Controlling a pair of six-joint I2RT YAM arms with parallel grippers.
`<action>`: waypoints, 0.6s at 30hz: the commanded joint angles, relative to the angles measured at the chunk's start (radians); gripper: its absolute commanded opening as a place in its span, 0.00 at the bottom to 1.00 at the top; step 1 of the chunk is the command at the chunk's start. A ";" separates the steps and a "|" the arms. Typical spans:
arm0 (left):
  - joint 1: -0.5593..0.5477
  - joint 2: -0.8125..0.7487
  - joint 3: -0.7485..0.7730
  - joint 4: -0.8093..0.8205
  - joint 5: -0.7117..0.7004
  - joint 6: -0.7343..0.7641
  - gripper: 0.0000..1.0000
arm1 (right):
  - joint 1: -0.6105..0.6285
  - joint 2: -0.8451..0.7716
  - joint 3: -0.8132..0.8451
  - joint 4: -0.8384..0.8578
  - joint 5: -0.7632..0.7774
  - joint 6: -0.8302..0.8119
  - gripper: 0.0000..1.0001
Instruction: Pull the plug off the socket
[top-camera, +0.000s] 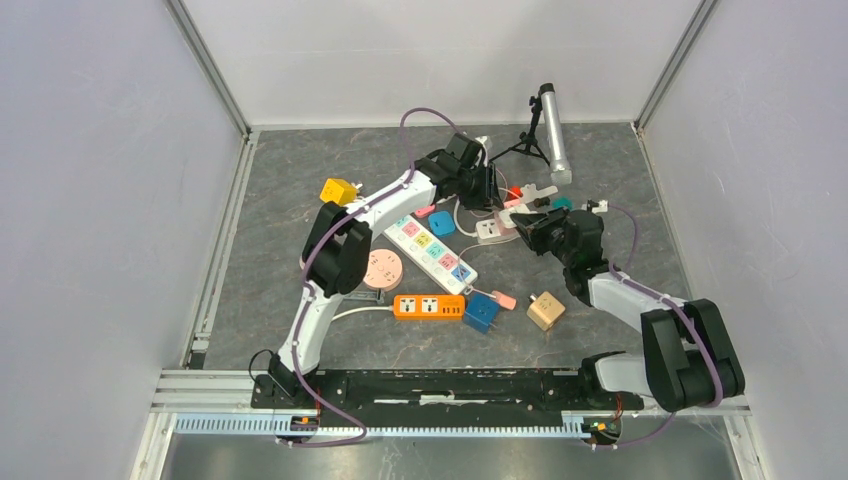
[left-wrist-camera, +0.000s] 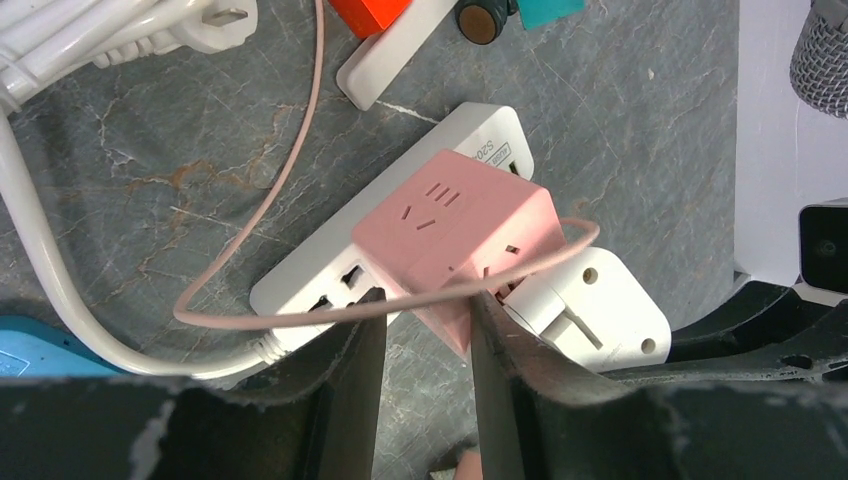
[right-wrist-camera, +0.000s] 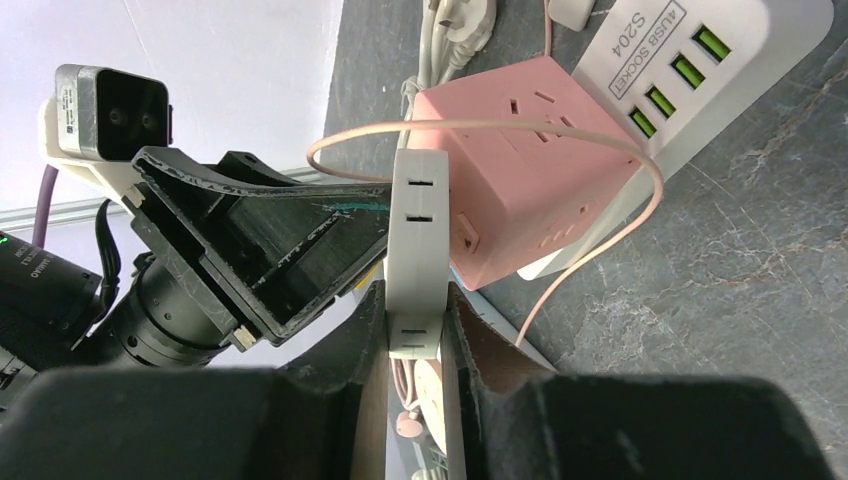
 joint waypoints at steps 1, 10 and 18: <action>-0.009 0.129 -0.021 -0.248 -0.116 0.029 0.42 | -0.003 -0.015 0.003 0.293 -0.109 0.043 0.00; -0.009 0.171 0.036 -0.323 -0.144 0.027 0.41 | -0.020 -0.005 -0.032 0.453 -0.127 0.071 0.00; -0.006 0.181 0.074 -0.335 -0.115 0.034 0.41 | -0.038 -0.069 -0.025 0.386 -0.102 -0.049 0.00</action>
